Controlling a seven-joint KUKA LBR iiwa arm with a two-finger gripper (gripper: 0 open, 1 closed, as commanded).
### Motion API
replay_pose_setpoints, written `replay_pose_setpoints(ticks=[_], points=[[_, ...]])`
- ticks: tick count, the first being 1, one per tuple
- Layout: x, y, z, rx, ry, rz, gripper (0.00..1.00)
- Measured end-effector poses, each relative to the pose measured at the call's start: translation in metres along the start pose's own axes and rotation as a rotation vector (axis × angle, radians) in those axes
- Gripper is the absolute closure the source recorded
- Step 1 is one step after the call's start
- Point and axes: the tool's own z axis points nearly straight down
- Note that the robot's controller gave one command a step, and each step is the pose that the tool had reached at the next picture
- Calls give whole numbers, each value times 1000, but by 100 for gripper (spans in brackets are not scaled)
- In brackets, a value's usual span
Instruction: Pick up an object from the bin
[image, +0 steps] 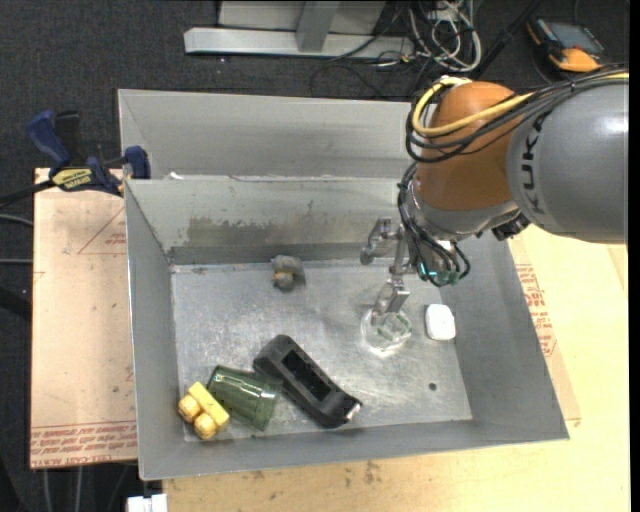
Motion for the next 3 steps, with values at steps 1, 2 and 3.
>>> replay_pose_setpoints(ticks=[1, 2, 3], points=[[-2, 0, -5, 0, -8, 0, 0], [-48, -78, 90, 5, -17, -143, 100], [-48, -76, 92, 2, -22, -143, 0]])
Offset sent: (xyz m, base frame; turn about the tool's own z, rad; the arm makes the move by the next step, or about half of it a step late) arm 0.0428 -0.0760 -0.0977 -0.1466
